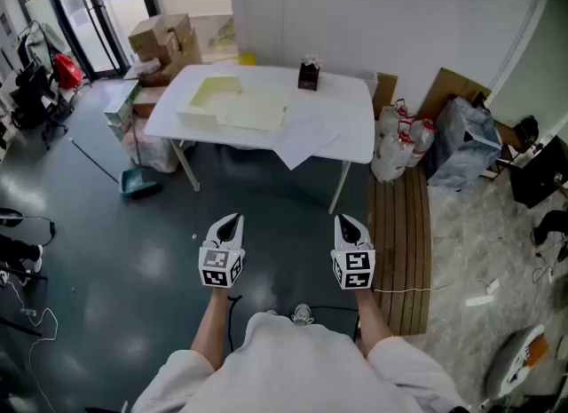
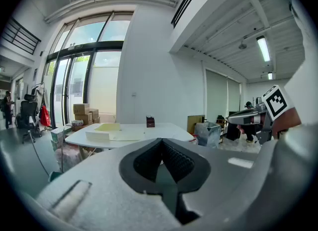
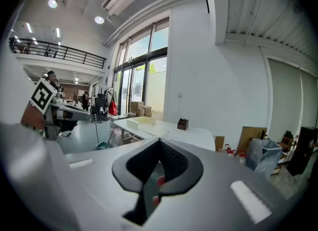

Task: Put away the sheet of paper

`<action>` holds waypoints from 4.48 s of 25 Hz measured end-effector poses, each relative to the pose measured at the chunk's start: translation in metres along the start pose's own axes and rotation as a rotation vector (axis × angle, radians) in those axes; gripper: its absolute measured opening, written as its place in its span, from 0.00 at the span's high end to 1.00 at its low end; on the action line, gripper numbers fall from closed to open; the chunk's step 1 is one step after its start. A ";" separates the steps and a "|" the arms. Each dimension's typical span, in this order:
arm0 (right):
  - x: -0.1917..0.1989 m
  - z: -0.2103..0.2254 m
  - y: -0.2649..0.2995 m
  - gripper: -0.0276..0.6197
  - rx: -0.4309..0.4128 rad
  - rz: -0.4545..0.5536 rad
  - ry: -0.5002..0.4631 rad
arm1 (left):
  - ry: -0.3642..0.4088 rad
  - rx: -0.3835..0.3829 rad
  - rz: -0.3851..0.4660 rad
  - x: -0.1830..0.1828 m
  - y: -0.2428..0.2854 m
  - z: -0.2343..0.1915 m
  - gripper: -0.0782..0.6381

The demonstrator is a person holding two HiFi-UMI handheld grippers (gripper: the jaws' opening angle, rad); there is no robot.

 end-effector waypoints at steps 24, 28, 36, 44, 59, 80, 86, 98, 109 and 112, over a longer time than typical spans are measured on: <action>0.010 0.041 -0.005 0.95 -0.051 0.044 0.010 | 0.003 -0.036 -0.001 0.002 0.017 0.048 0.88; 0.014 0.049 -0.001 0.95 -0.052 0.039 0.005 | -0.011 -0.041 -0.009 0.010 0.021 0.053 0.88; 0.011 0.052 0.030 0.95 -0.055 0.028 0.000 | -0.021 -0.043 -0.024 0.013 0.046 0.034 0.88; 0.002 0.060 0.099 0.95 -0.017 0.016 0.008 | -0.025 0.015 -0.024 0.009 0.118 -0.010 0.88; -0.055 0.049 0.254 0.96 0.032 -0.014 -0.005 | -0.030 0.084 -0.011 -0.037 0.242 -0.139 0.88; -0.066 0.049 0.364 0.96 0.124 -0.063 0.033 | -0.004 0.185 -0.051 -0.050 0.346 -0.227 0.88; -0.058 0.058 0.370 0.95 0.132 -0.083 0.053 | -0.007 0.195 -0.084 -0.044 0.361 -0.225 0.88; -0.059 0.093 0.387 0.96 0.058 -0.069 0.084 | -0.026 0.141 -0.111 -0.048 0.389 -0.207 0.88; -0.027 0.118 0.395 0.95 0.004 -0.109 0.168 | -0.044 0.111 -0.161 -0.031 0.401 -0.183 0.88; -0.016 0.118 0.394 0.95 0.008 -0.131 0.194 | -0.038 0.121 -0.175 -0.026 0.402 -0.179 0.88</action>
Point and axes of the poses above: the fingertips, and each gripper's own axes: y forward along the fingers, z to its right, x out of its underside, the point moved 4 cm from there along -y, backward along the fingers
